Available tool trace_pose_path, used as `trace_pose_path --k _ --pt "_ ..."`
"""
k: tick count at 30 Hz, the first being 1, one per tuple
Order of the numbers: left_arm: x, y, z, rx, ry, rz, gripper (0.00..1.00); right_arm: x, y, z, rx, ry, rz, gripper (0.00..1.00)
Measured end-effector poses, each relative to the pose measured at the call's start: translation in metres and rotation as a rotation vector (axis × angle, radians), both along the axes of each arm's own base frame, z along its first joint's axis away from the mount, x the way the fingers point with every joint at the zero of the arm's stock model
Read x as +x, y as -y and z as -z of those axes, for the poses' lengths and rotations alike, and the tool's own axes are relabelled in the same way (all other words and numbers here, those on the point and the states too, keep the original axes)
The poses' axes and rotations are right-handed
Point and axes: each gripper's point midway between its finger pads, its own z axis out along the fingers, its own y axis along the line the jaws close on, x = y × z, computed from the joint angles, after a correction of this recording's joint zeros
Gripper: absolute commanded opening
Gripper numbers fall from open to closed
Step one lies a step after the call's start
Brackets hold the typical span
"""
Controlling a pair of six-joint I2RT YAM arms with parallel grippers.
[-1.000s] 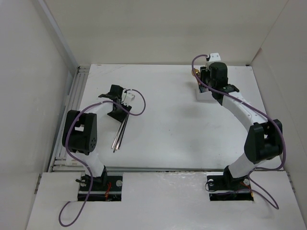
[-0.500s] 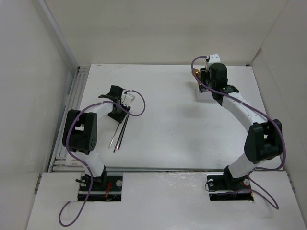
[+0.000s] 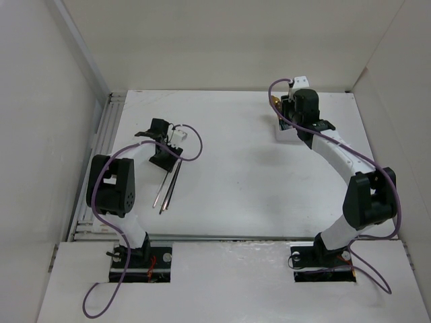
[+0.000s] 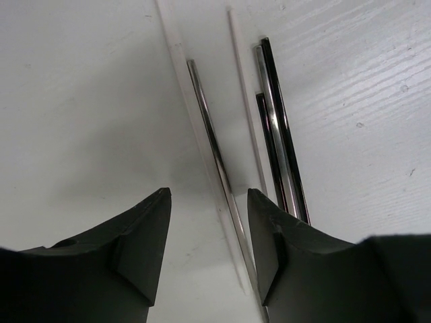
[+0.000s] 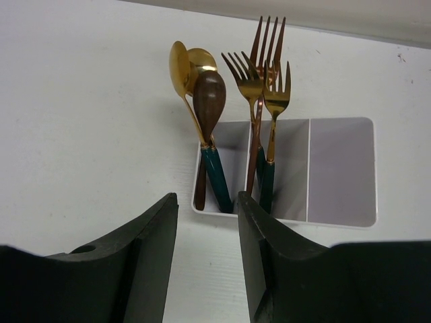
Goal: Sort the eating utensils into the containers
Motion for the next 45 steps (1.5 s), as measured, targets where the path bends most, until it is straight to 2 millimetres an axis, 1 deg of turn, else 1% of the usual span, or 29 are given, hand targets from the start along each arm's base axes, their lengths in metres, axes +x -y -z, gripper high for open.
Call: trace_pose_path --k 13,14,28,31,35,40,41,42,43,45 --pt "0.002 -0.01 0.0 0.007 0.002 -0.029 0.43 -0.002 0.002 0.003 -0.02 -0.006 -0.002 0.47" --pt "0.002 -0.01 0.0 0.008 0.001 -0.029 0.41 -0.002 0.002 0.003 -0.022 -0.006 -0.003 0.47" --pt "0.002 -0.018 0.002 0.025 0.002 -0.042 0.41 -0.002 0.005 0.003 -0.032 -0.006 0.006 0.47" --pt "0.001 -0.018 0.003 0.029 -0.001 -0.036 0.36 -0.002 0.006 0.003 -0.036 -0.005 0.01 0.47" --pt "0.0 -0.021 0.008 0.044 -0.013 -0.036 0.34 -0.002 0.006 0.003 -0.038 -0.005 0.012 0.47" --pt "0.0 -0.02 0.009 0.044 -0.033 -0.038 0.24 -0.002 0.006 0.003 -0.038 -0.005 0.012 0.47" --pt "0.001 -0.019 0.009 0.043 -0.04 -0.04 0.2 -0.002 0.006 0.003 -0.038 -0.005 0.012 0.47" --pt "0.002 -0.019 0.009 0.041 -0.047 -0.042 0.07 -0.002 0.006 0.003 -0.038 -0.005 0.012 0.47" --pt "0.003 -0.018 0.01 0.039 -0.054 -0.046 0.0 -0.002 0.006 0.003 -0.038 -0.005 0.013 0.47" --pt "0.007 -0.017 0.009 0.039 -0.062 -0.052 0.0 -0.002 0.006 0.003 -0.038 -0.005 0.012 0.47"
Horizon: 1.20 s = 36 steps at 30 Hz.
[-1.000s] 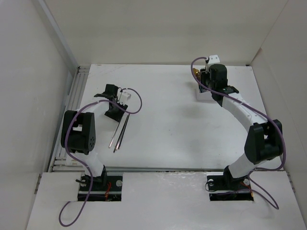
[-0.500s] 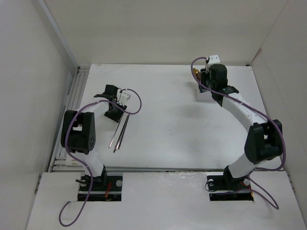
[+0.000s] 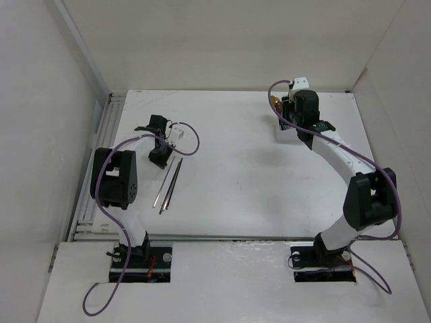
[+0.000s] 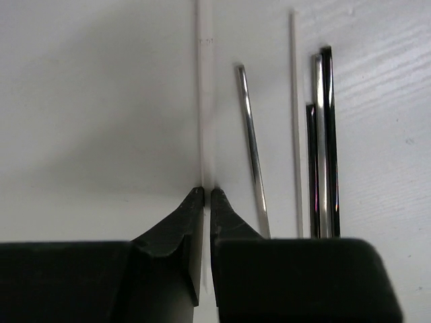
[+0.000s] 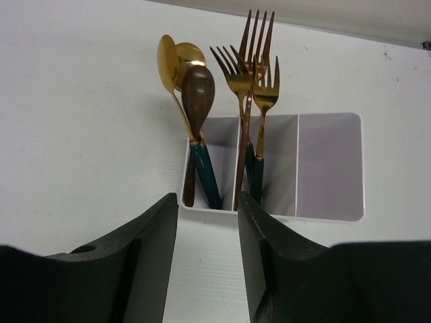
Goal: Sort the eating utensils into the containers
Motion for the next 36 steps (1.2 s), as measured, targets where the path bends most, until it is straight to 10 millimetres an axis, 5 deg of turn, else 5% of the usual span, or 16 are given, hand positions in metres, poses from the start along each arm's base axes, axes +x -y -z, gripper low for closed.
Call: trace_pose_path --k 9,13,16,21,27,31,36 --pt "0.017 0.002 -0.004 -0.07 -0.009 -0.059 0.0 -0.003 0.001 -0.015 -0.007 0.032 -0.006 0.45" --pt "0.035 0.008 -0.025 -0.136 0.033 -0.075 0.0 -0.01 -0.012 -0.032 0.007 0.064 -0.057 0.45" --pt "0.066 0.018 -0.069 -0.2 0.141 -0.058 0.0 -0.021 -0.037 -0.053 0.051 0.105 -0.166 0.52" --pt "0.117 0.047 -0.192 -0.342 0.431 0.025 0.0 -0.051 -0.118 -0.1 0.199 0.212 -0.466 0.74" --pt "0.113 0.093 -0.326 -0.529 0.684 0.136 0.0 -0.083 -0.228 -0.141 0.422 0.295 -0.812 0.86" --pt "0.083 0.125 -0.366 -0.619 0.728 0.219 0.0 -0.081 -0.285 -0.149 0.593 0.289 -0.962 0.86" --pt "0.057 0.152 -0.384 -0.683 0.728 0.286 0.0 -0.073 -0.322 -0.135 0.712 0.241 -1.025 0.83"
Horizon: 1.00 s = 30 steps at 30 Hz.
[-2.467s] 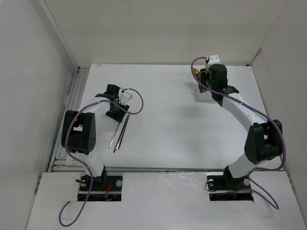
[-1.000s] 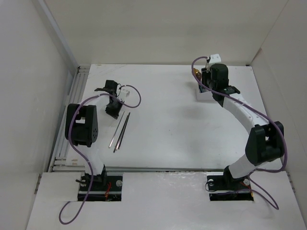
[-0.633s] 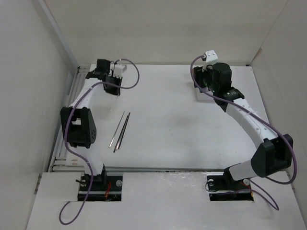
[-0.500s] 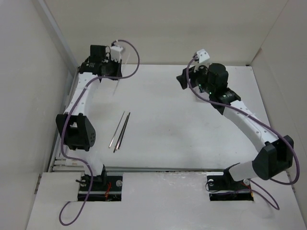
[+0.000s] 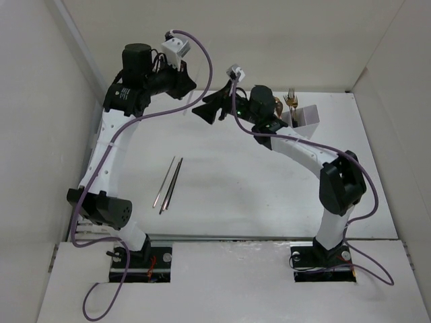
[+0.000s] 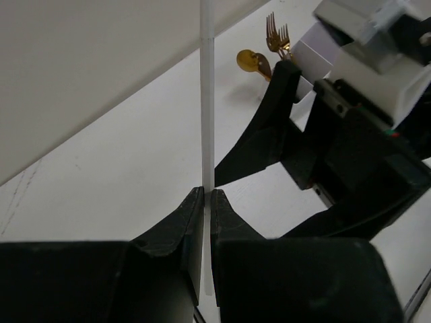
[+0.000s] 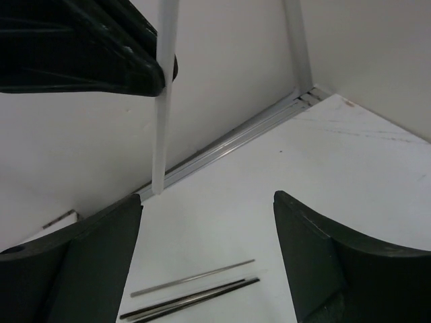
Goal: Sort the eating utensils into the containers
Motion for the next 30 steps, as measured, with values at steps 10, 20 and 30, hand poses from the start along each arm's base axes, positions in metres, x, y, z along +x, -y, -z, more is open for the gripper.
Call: trace_pose_path --k 10,20,30 --pt "-0.009 0.005 0.005 -0.013 -0.03 0.009 0.0 -0.009 -0.017 -0.026 0.107 -0.011 -0.087 0.74" --pt "-0.012 0.011 0.017 -0.013 -0.064 0.026 0.0 -0.005 -0.022 -0.026 0.142 -0.029 -0.1 0.27" --pt "-0.011 0.011 0.018 -0.015 -0.034 0.02 0.99 -0.003 -0.025 -0.017 0.137 -0.061 -0.105 0.0"
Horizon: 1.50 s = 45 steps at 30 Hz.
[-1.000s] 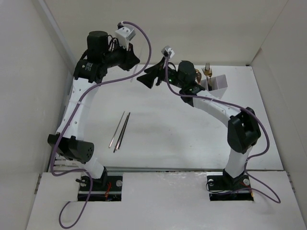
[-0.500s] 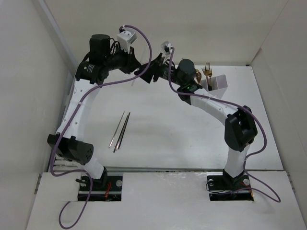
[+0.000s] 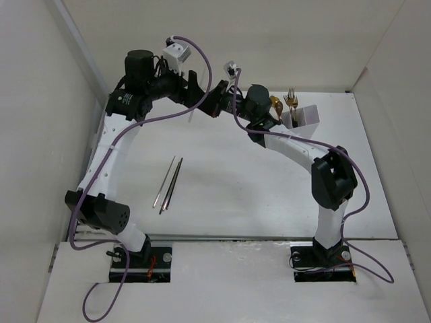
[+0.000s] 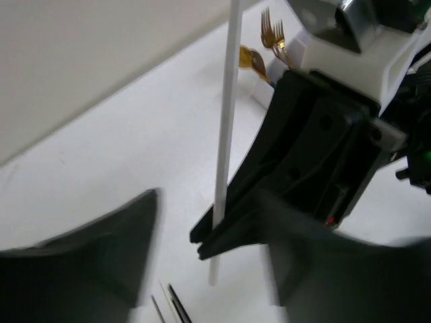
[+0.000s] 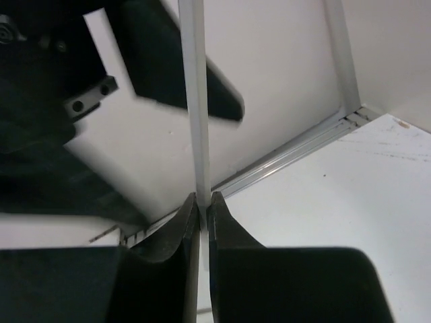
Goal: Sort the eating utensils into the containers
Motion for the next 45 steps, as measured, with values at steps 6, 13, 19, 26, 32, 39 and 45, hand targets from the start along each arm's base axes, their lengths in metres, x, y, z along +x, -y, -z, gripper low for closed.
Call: trace_pose_path --k 6,13,19,26,32,39,45 --pt "-0.003 -0.004 0.008 0.002 -0.038 -0.041 0.99 0.017 0.029 0.023 -0.05 -0.016 0.101 0.0" --pt "0.012 -0.028 0.039 0.078 -0.097 -0.22 0.99 0.107 0.224 0.06 -0.375 -0.013 0.73 0.0" --pt "0.02 -0.052 0.084 0.165 -0.162 -0.353 0.99 0.109 0.383 0.085 -0.63 -0.047 1.144 0.0" --pt "0.01 -0.082 0.161 0.345 -0.287 -0.447 0.97 0.113 0.45 0.14 -0.81 -0.161 1.26 0.0" --pt "-0.001 -0.102 0.205 0.473 -0.327 -0.47 0.97 0.119 0.456 0.188 -0.903 -0.233 1.21 0.0" --pt "-0.01 -0.116 0.233 0.555 -0.355 -0.475 0.93 0.125 0.452 0.191 -0.906 -0.228 1.175 0.02" --pt "-0.013 -0.129 0.249 0.587 -0.377 -0.483 0.61 0.127 0.453 0.194 -0.902 -0.248 1.176 0.41"
